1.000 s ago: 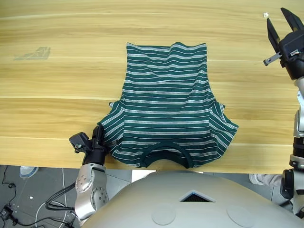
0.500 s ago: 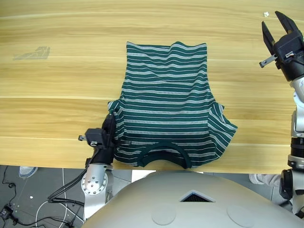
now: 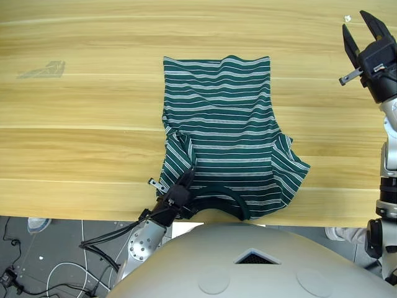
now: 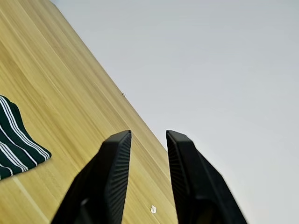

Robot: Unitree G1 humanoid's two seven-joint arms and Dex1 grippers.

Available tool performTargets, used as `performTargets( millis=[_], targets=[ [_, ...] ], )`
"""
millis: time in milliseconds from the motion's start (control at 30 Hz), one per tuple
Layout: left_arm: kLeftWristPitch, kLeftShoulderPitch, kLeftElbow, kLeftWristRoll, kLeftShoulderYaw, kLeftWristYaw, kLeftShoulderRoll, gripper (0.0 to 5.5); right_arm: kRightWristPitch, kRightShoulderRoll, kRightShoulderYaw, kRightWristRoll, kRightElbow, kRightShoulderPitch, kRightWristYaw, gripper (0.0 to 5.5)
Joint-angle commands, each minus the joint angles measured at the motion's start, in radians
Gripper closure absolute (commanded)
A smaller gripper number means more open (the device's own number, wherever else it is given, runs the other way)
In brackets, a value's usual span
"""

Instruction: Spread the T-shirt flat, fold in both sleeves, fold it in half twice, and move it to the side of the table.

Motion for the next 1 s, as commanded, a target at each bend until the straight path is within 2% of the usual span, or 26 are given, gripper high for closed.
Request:
performTargets(
  millis=[33, 133, 300, 467, 600, 667, 767, 833, 1000],
  targets=[
    [0.032, -0.013, 0.002, 0.004, 0.016, 0.022, 0.009, 5.30, 0.000, 0.002, -0.001, 0.003, 0.002, -0.002, 0.011, 4.10],
    [0.027, -0.008, -0.033, -0.007, 0.000, 0.013, 0.020, 4.84, 0.000, 0.001, -0.001, 0.003, 0.004, 0.000, 0.012, 4.10],
    [-0.022, 0.021, -0.138, -0.116, -0.098, -0.094, 0.092, 4.14, 0.014, 0.004, 0.007, 0.013, -0.003, 0.012, 0.027, 4.10],
    [0.060, 0.035, -0.246, -0.265, -0.110, -0.146, 0.136, 4.14, 0.097, 0.009, -0.006, 0.108, -0.028, 0.044, 0.105, 4.10],
    [0.195, 0.007, -0.440, -0.473, 0.011, -0.075, 0.113, 4.14, 0.429, -0.049, -0.099, 0.570, -0.115, 0.211, 0.448, 4.10],
    [0.235, -0.020, -0.472, -0.539, 0.124, 0.002, 0.078, 4.14, 0.462, -0.105, -0.125, 0.664, -0.087, 0.297, 0.638, 4.10],
    [0.323, -0.084, -0.425, -0.567, 0.327, 0.160, 0.018, 4.14, 0.456, -0.177, -0.141, 0.669, 0.011, 0.385, 0.806, 4.10],
    [0.370, -0.100, -0.388, -0.565, 0.390, 0.207, -0.005, 4.14, 0.423, -0.207, -0.128, 0.621, 0.073, 0.405, 0.850, 4.10],
    [0.390, -0.091, -0.356, -0.488, 0.352, 0.213, -0.043, 4.14, 0.342, -0.251, -0.021, 0.459, 0.105, 0.438, 0.888, 4.10]
  ],
)
